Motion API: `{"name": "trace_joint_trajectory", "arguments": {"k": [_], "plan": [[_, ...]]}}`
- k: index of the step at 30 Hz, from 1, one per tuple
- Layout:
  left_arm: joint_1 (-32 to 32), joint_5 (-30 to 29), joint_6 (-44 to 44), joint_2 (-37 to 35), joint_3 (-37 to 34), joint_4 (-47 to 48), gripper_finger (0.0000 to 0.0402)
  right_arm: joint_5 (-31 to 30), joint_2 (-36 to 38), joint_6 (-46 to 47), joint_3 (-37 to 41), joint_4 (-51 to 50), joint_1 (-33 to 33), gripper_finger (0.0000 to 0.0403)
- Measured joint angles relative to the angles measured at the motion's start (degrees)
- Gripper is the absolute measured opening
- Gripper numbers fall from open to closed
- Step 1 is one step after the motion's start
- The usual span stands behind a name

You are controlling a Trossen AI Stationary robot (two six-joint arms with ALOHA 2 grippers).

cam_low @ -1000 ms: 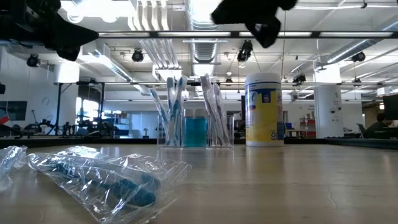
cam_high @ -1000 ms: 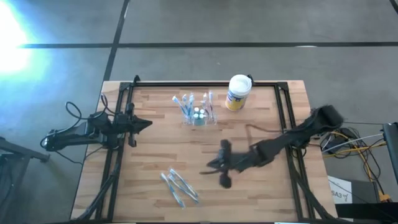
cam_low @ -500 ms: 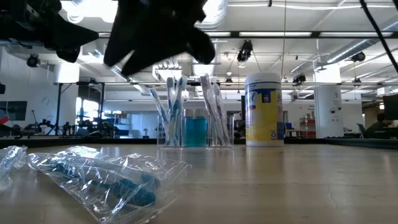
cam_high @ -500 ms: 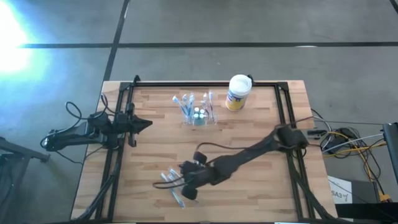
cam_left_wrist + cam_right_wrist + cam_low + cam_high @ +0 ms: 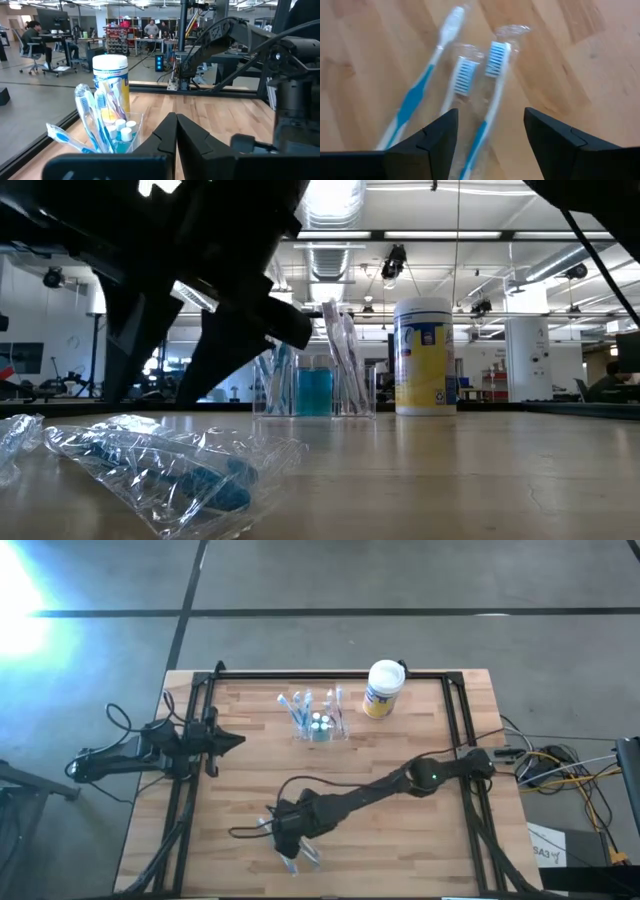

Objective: Pick & Place toothbrushing station
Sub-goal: Put the blue toothbrush into the transparent organizer

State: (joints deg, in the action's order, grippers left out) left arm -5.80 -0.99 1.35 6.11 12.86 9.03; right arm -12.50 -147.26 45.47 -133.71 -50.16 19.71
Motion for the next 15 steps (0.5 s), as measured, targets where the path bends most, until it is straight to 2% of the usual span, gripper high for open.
{"name": "trace_joint_trajectory", "arguments": {"k": [15], "plan": [[0.0,0.1,0.0,0.0,0.0,0.1,0.0007,1.9,-1.1,0.5,0.5,-1.6,-0.7,0.0224]]}}
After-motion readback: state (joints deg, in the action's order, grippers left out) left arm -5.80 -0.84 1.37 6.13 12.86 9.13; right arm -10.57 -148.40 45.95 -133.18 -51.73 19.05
